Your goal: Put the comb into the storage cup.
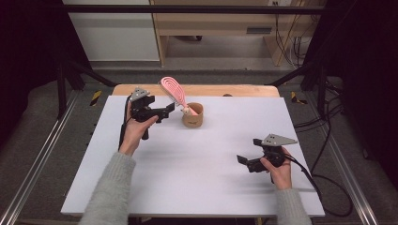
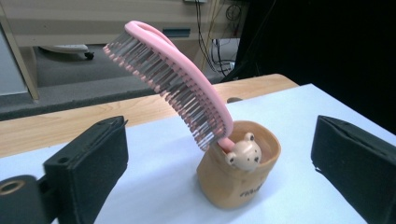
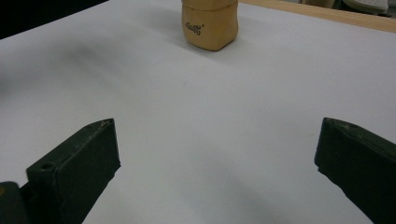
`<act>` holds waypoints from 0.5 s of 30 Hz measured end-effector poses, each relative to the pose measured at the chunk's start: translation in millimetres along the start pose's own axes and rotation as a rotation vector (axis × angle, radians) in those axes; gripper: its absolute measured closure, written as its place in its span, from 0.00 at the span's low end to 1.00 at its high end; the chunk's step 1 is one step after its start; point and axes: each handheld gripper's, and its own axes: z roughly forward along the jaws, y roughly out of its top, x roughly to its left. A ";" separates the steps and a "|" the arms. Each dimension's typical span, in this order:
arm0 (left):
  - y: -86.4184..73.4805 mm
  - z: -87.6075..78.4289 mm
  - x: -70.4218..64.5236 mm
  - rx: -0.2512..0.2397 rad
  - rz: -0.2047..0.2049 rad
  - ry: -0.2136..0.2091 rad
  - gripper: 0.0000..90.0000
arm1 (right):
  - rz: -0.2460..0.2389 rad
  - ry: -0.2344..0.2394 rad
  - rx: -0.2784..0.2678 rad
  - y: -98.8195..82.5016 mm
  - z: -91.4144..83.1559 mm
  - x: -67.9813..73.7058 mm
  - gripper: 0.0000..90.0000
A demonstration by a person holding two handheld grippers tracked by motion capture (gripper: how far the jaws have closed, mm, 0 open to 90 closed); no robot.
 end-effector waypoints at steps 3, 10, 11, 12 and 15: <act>-1.2 -6.0 -1.1 -0.002 0.002 -0.010 0.02 | 0.001 -0.001 0.000 0.2 -0.4 0.0 0.00; -6.7 -22.9 -3.7 0.005 0.011 -0.053 0.01 | 0.001 -0.001 -0.001 0.2 0.0 -0.1 0.00; -8.1 -25.4 -4.3 0.005 0.017 -0.055 0.01 | 0.002 -0.001 -0.001 0.2 -0.1 -0.2 0.00; -9.3 -27.3 -4.6 0.003 0.019 -0.059 0.01 | 0.001 -0.002 0.000 0.1 0.0 -0.3 0.00; -13.8 -35.1 -5.1 0.007 0.038 -0.069 0.01 | 0.000 -0.002 -0.001 0.0 0.3 -0.1 0.00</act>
